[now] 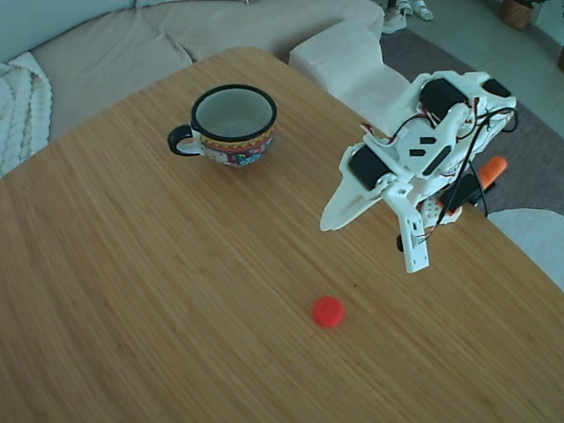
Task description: Grasp a red cap and put it in the cup.
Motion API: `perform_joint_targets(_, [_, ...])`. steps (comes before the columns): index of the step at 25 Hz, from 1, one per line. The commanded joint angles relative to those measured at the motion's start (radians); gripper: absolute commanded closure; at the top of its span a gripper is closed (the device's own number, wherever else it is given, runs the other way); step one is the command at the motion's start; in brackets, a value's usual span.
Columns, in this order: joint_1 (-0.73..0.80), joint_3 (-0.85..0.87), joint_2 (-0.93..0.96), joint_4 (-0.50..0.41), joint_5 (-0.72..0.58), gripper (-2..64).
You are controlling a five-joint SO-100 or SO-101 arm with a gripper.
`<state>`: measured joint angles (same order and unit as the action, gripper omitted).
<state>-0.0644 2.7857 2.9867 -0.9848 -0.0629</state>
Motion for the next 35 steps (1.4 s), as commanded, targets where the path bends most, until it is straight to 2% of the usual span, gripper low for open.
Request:
perform_joint_targets(1, [0.006,-0.011,0.009,0.012,0.0,56.2])
perform_joint_targets(18, [0.006,-0.038,-0.008,0.012,0.002,55.7])
perform_joint_targets(25, [0.008,-0.186,-0.02,0.012,0.005,55.6])
perform_joint_targets(29, [0.008,-0.302,-0.13,0.014,0.005,55.6])
perform_joint_targets(35, [0.008,-0.451,-0.31,0.107,0.005,55.5])
